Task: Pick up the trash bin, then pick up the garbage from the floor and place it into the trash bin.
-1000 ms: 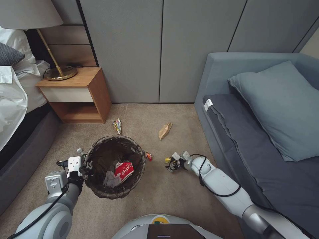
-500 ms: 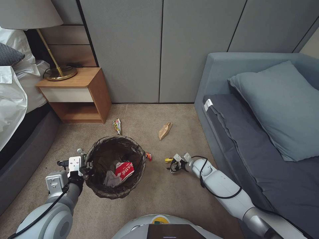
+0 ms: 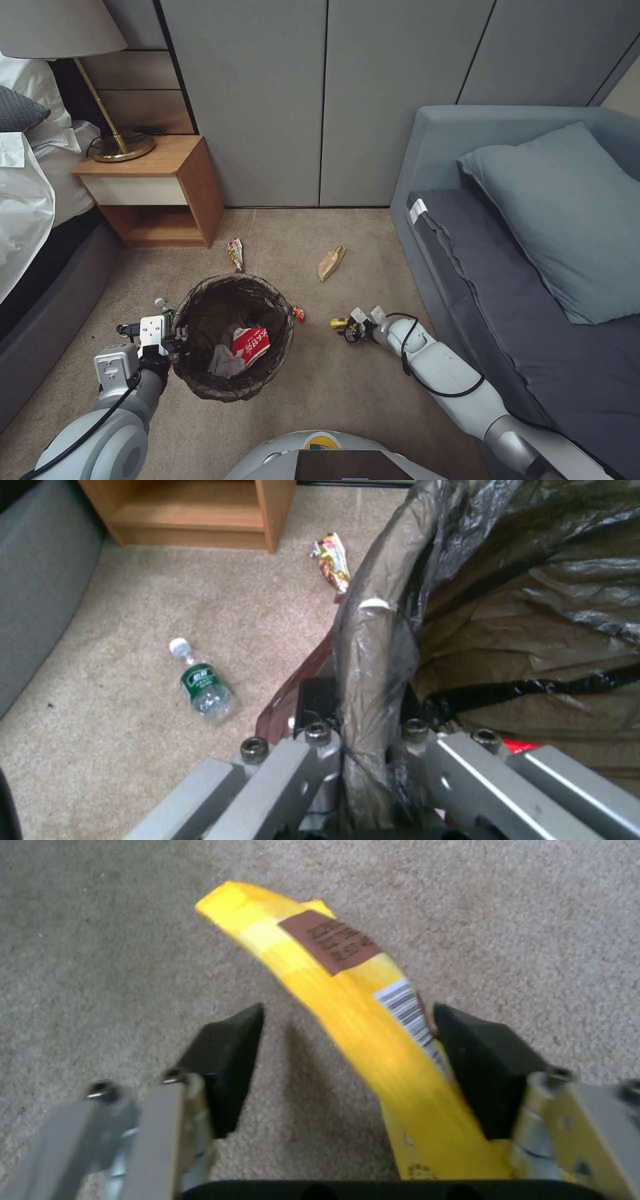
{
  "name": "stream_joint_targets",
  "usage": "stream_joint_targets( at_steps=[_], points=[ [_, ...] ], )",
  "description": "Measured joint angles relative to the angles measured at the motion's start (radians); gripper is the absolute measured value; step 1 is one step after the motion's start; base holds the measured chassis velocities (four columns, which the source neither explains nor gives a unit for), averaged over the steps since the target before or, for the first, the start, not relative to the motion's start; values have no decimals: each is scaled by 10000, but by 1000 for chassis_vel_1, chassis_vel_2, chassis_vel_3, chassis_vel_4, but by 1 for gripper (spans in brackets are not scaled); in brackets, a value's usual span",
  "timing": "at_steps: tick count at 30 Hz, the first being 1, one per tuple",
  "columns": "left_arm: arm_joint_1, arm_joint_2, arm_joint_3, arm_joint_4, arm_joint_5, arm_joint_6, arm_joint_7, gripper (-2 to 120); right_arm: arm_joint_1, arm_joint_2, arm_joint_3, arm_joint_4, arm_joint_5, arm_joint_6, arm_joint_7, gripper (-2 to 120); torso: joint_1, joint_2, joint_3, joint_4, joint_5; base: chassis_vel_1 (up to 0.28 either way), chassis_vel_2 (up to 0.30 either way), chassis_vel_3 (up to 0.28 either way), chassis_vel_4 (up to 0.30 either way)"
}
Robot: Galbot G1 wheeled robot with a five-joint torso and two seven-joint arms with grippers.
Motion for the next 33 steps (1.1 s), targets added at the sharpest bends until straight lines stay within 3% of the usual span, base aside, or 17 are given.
stream_joint_targets(
  at_steps=[13, 16, 26, 33],
  points=[
    [42, 11, 14, 0, 32, -14, 5, 2, -78, 46, 93, -18, 59, 28, 114, 18, 0, 0, 0, -1, -1, 0, 0, 0, 0],
    [44, 26, 15, 0, 33, -17, 6, 2, -103, 69, 128, 42, 306, -43, 238, 3, 0, 0, 0, 0, 0, 0, 0, 0, 0],
    [42, 92, 43, 0, 35, -18, 9, 2, -452, -36, 769, 871, 376, -79, 543, 0, 0, 0, 0, 0, 1, 0, 0, 0, 0],
    [52, 170, 111, 0, 35, -18, 9, 2, -1057, -806, 1698, 3620, 1944, -542, 1456, 0, 0, 0, 0, -3, 0, 0, 0, 0, 0]
  ],
)
